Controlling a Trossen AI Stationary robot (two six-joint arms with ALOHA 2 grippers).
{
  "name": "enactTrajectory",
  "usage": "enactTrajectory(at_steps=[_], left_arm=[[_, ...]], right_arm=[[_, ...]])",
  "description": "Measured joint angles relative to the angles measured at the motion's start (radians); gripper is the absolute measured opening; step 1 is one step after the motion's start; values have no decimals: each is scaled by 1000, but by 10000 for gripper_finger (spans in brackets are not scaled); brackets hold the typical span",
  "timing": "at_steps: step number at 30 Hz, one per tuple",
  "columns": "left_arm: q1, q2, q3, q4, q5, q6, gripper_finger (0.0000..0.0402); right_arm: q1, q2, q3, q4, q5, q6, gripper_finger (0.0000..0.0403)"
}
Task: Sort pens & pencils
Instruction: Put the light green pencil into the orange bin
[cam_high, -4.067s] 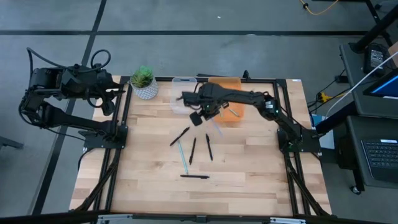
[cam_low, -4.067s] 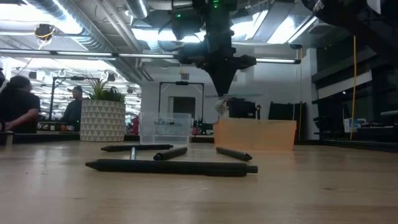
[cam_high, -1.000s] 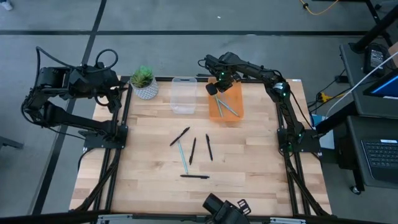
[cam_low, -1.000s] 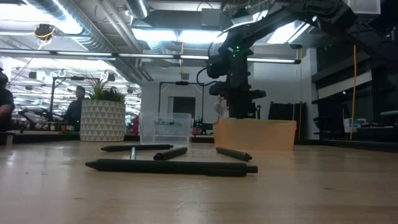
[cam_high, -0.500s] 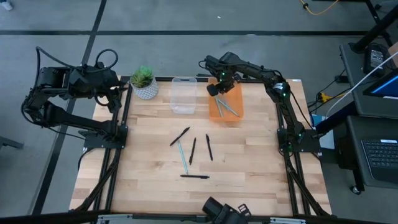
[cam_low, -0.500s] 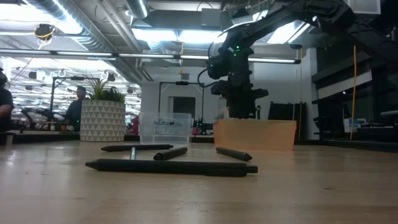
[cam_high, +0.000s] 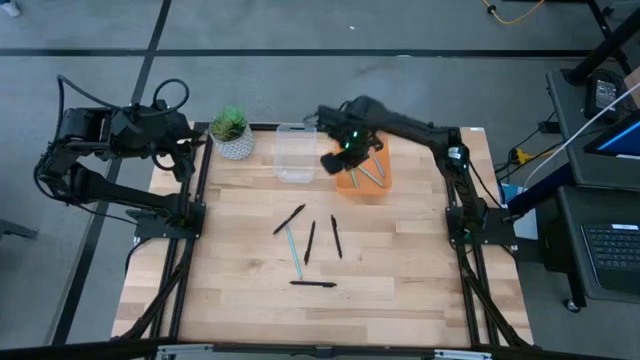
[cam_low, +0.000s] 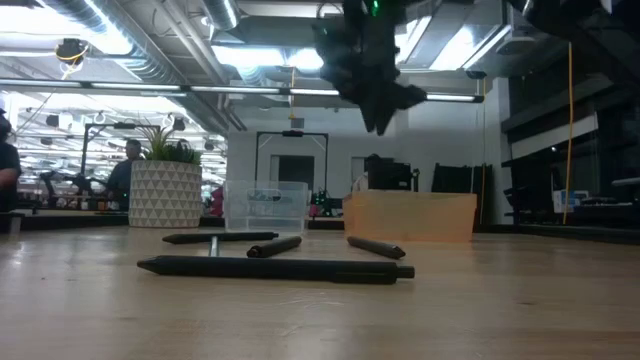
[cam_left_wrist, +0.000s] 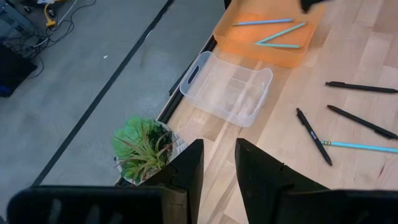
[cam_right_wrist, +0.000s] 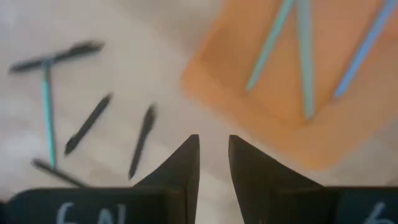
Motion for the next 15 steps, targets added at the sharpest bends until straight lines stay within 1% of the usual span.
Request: enactTrajectory(at_steps=[5, 8, 15], left_arm=[[0, 0, 0, 0, 0, 7, 86], [0, 0, 0, 0, 18, 8, 86], [0, 0, 0, 0, 50, 8, 86]], right_arm=[[144, 1, 1, -1, -13, 88, 87], [222, 1, -4, -2, -13, 140, 87], [352, 1, -4, 15, -1, 252, 87]])
